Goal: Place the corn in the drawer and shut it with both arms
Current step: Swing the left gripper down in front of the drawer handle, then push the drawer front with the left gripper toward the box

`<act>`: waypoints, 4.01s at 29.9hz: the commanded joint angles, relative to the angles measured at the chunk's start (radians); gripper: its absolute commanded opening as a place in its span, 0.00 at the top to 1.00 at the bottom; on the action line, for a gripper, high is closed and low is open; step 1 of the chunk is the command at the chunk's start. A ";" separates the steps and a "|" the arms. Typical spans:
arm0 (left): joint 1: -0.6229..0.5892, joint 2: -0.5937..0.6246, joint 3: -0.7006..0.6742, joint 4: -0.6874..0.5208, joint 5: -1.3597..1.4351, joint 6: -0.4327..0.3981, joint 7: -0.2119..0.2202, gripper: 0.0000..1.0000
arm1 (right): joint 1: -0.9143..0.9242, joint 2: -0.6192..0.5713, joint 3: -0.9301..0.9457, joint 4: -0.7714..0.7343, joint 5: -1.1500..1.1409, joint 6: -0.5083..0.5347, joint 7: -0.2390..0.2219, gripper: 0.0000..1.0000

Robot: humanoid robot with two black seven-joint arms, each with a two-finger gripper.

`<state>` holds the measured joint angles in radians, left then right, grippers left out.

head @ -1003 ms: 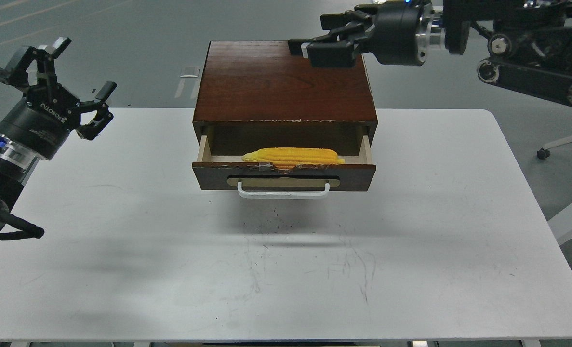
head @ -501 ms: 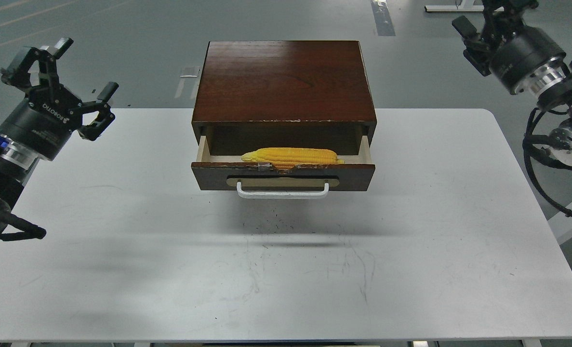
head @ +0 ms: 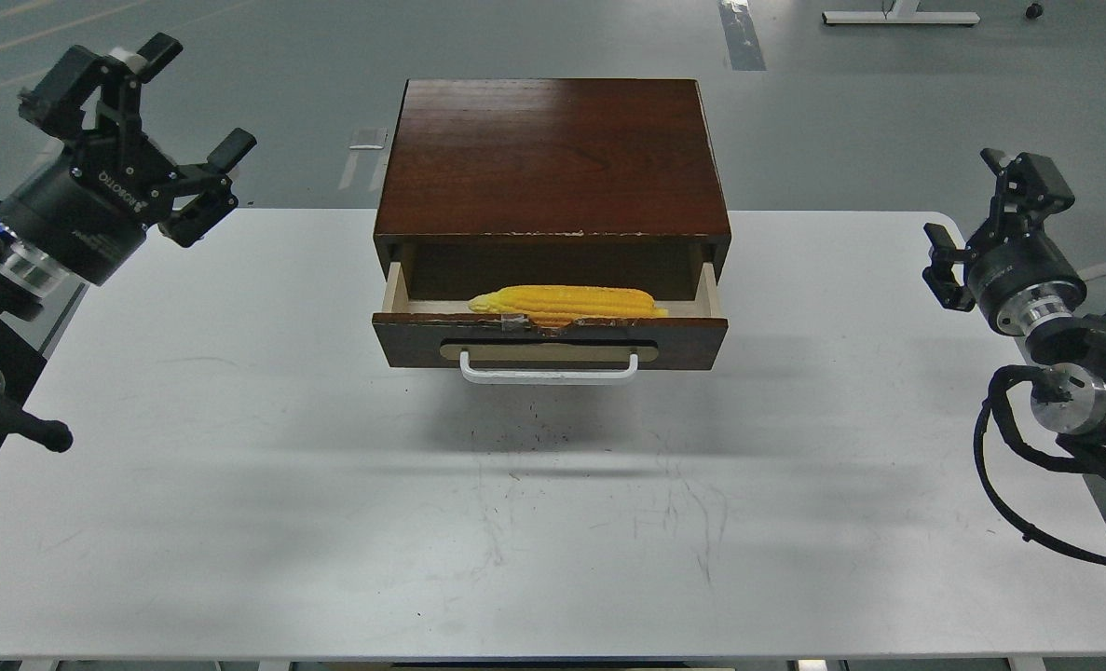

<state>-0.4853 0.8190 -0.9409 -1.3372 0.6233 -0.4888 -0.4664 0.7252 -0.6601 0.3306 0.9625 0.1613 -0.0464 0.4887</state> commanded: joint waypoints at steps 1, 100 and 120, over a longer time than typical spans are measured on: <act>-0.019 -0.003 -0.048 -0.128 0.257 0.000 -0.008 0.00 | -0.021 0.028 -0.005 -0.014 -0.002 -0.003 0.000 0.03; -0.007 -0.310 0.416 -0.092 0.779 0.283 0.195 1.00 | -0.099 0.031 -0.021 -0.042 -0.014 0.003 0.000 0.03; -0.101 -0.325 0.418 0.038 0.724 0.257 0.192 1.00 | -0.109 0.033 -0.021 -0.039 -0.014 0.003 0.000 0.03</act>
<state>-0.5829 0.5013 -0.5232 -1.3157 1.3470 -0.2269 -0.2737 0.6166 -0.6274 0.3100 0.9237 0.1473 -0.0429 0.4887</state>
